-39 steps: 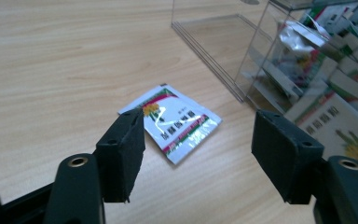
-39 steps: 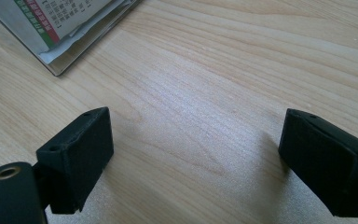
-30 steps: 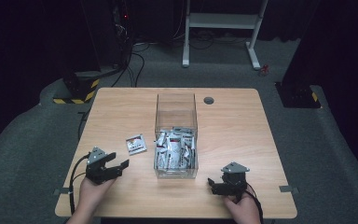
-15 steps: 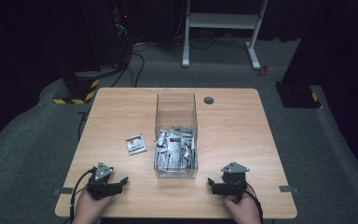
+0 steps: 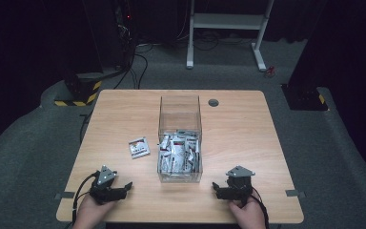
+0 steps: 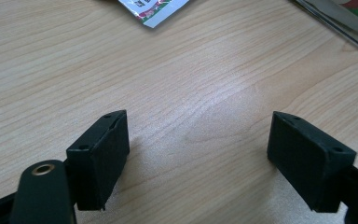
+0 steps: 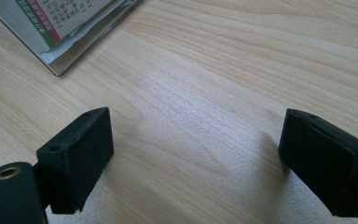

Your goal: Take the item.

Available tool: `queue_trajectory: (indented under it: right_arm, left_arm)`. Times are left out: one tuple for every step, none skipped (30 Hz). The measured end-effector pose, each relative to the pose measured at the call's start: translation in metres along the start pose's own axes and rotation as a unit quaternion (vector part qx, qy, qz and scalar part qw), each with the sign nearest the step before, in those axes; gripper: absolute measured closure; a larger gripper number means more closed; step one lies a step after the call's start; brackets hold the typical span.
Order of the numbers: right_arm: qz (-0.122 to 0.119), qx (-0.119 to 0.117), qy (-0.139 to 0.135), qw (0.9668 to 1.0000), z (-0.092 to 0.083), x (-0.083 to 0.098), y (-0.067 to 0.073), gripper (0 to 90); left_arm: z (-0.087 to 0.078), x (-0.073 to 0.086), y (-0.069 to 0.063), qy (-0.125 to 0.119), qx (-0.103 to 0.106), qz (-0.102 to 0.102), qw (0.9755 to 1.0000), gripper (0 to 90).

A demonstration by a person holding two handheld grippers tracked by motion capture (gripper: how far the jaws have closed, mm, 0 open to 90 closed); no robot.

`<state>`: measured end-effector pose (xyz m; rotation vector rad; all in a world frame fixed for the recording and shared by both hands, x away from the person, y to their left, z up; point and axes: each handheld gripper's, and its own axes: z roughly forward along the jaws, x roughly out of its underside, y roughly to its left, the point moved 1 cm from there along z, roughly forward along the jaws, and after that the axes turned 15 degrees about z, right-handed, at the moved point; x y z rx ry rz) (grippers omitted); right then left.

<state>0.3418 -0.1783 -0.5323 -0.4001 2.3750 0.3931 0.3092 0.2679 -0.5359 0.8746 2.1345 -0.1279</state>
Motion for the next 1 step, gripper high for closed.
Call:
queue_trajectory:
  right_arm:
    - [0.0, 0.0, 0.0, 1.0, 0.0, 0.0, 0.0, 9.7]
  left_arm:
    - [0.0001, 0.0001, -0.0001, -0.001, -0.001, 0.0, 1.0, 21.0]
